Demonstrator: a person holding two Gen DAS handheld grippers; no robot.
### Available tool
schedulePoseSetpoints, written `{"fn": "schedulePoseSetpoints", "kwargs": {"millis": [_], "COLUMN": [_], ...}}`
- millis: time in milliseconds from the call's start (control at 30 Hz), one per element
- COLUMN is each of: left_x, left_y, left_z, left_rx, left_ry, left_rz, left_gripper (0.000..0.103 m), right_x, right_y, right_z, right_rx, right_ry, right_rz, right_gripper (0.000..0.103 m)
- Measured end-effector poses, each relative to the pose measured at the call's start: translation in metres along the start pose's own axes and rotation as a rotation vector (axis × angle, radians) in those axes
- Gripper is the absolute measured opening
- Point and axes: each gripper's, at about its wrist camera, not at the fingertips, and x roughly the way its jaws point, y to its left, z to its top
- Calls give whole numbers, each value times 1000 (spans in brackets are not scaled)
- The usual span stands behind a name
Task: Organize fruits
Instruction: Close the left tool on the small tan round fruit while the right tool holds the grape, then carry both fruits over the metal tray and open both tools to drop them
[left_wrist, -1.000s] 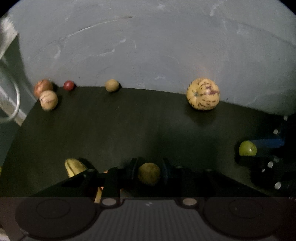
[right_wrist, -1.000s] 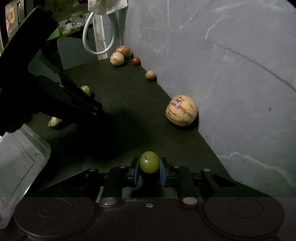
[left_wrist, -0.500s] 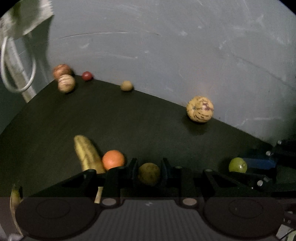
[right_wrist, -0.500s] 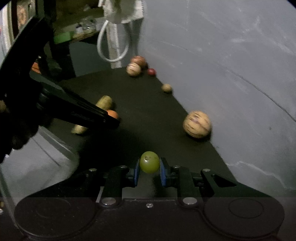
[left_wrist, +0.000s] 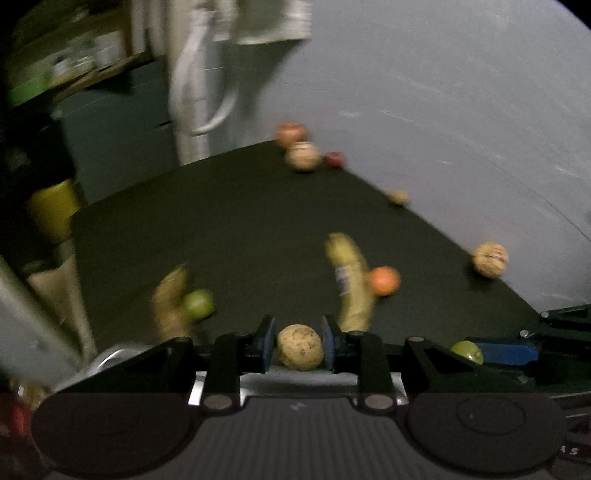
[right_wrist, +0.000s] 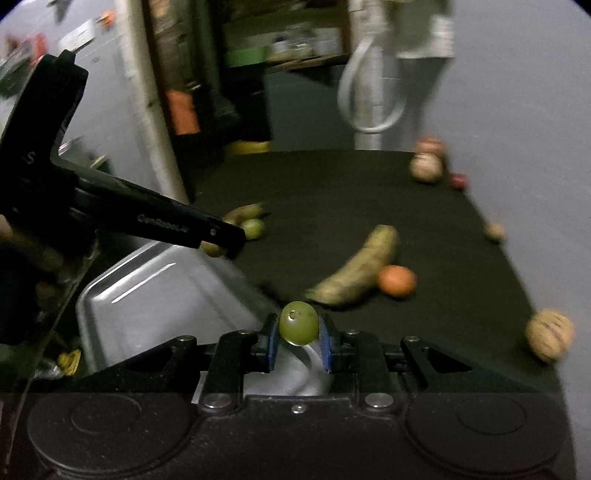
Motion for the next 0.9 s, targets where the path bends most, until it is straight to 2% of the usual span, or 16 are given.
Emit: {"fn": "schedulePoseSetpoints", "kwargs": {"millis": [167, 400, 567, 900], "left_x": [-16, -10, 2, 28], "left_y": [54, 106, 122, 128], "left_z": [-24, -50, -57, -46], "left_rx": [-133, -266, -288, -261], "left_ry": [14, 26, 43, 61], "left_rz": [94, 159, 157, 121], "left_gripper": [29, 29, 29, 29], "right_x": [39, 89, 109, 114], "right_y": [34, 59, 60, 47], "right_z": [14, 26, 27, 23], "right_rx": [-78, -131, -118, -3], "right_ry": [45, 98, 126, 129], "right_rz": [74, 112, 104, 91], "right_gripper": [24, 24, 24, 24]}}
